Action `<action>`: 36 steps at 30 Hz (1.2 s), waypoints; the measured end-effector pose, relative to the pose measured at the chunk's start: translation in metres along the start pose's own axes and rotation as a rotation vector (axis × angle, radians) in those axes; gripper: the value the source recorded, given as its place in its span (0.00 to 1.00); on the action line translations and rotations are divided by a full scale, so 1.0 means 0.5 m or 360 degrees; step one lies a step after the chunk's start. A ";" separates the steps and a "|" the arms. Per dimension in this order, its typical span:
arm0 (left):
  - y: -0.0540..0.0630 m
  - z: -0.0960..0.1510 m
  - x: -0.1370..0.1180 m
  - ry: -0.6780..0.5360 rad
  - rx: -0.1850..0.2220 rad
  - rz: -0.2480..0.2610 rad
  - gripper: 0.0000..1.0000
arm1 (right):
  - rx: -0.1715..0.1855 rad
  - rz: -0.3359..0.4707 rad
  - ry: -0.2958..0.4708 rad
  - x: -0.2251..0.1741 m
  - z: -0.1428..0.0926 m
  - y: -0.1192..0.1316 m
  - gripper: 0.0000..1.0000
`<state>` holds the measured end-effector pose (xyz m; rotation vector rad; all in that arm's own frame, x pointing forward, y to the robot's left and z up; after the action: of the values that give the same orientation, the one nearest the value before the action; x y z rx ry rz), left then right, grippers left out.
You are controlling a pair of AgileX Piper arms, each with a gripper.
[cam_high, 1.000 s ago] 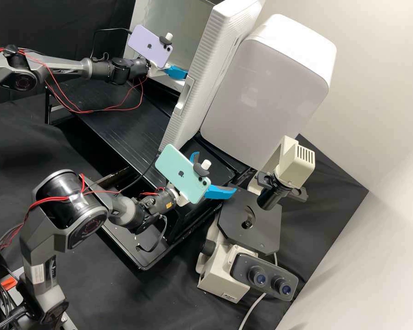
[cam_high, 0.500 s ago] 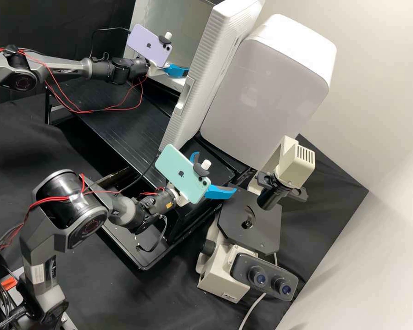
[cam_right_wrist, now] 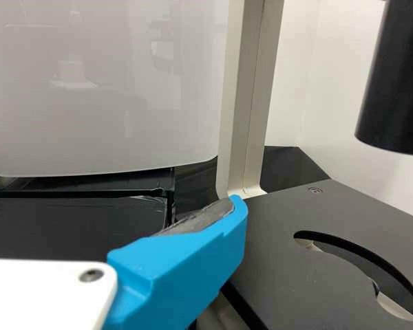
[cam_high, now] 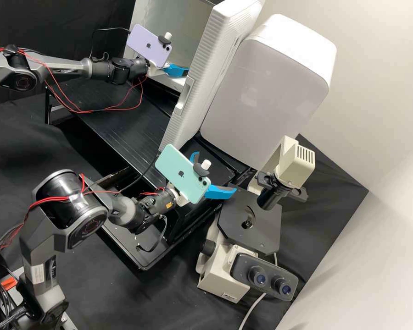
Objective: Take the petri dish out of the incubator
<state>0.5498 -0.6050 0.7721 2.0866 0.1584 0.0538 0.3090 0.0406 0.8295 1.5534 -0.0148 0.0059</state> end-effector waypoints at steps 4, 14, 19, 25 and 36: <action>-0.003 -0.003 -0.014 -0.0032 -0.0007 -0.0005 0.00 | 0.0000 0.0000 0.0000 0.000 0.000 0.000 1.00; -0.019 -0.020 -0.067 -0.0139 0.0022 0.0031 0.00 | 0.0000 0.0000 0.0000 0.000 0.000 0.000 1.00; -0.024 -0.024 -0.096 -0.0221 0.0028 0.0024 0.00 | 0.0000 0.0000 0.0000 0.000 0.000 0.000 1.00; -0.024 -0.027 -0.129 -0.0312 0.0022 0.0004 0.00 | 0.0000 0.0000 0.0000 0.000 0.000 0.000 1.00; 0.004 -0.028 -0.178 -0.0406 -0.0004 0.0019 0.00 | 0.0000 0.0000 0.0000 0.000 0.000 0.000 1.00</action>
<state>0.4602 -0.6059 0.7835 2.0713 -0.0091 -0.2042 0.3090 0.0406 0.8295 1.5534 -0.0148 0.0059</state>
